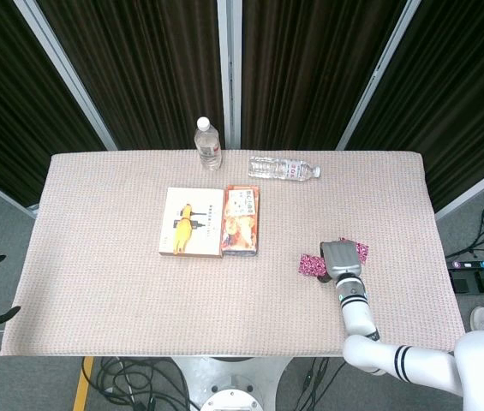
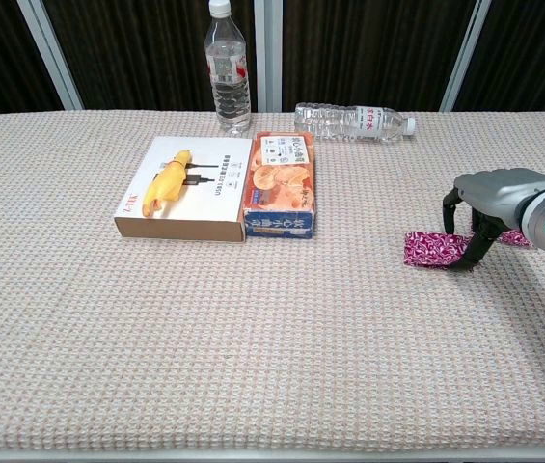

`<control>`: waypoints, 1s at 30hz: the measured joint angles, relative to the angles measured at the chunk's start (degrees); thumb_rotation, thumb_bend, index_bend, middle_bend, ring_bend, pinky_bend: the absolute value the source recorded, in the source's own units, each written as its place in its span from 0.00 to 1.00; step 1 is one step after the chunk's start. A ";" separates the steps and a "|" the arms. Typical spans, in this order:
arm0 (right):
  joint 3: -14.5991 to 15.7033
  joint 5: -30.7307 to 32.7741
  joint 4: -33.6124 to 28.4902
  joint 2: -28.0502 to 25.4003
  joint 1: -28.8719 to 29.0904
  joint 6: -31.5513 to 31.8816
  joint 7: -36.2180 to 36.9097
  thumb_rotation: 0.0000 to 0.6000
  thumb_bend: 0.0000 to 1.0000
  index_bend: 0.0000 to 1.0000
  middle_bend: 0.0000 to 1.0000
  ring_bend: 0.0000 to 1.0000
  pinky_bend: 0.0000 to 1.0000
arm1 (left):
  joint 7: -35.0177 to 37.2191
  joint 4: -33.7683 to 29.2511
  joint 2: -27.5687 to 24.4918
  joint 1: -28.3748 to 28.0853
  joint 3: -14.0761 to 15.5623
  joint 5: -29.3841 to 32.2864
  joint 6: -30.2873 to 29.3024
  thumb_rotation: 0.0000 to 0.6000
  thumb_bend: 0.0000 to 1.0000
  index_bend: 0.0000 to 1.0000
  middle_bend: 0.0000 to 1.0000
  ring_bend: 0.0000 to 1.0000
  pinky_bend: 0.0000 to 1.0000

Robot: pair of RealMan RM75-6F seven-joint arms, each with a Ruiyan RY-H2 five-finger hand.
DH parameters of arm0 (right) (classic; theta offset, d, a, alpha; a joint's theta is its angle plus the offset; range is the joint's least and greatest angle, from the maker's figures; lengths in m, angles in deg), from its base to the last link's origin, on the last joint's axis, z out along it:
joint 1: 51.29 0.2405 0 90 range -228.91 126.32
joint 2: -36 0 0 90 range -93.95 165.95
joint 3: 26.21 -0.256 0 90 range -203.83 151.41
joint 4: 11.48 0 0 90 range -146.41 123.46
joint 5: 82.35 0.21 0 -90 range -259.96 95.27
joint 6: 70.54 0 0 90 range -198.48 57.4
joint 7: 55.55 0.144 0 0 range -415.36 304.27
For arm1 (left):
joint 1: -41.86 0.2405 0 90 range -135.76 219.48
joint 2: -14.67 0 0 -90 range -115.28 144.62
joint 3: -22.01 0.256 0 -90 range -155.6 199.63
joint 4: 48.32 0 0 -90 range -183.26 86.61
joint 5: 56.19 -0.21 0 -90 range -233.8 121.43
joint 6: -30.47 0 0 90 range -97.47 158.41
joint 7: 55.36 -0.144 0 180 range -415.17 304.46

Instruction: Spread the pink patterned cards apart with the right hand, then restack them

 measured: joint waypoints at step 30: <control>-0.94 1.28 0.52 0.91 0.65 -1.06 -1.79 0.79 0.02 0.42 1.00 1.00 1.00 | 0.26 0.03 -0.24 0.13 0.03 0.01 0.05 1.00 0.04 0.21 0.22 0.09 0.27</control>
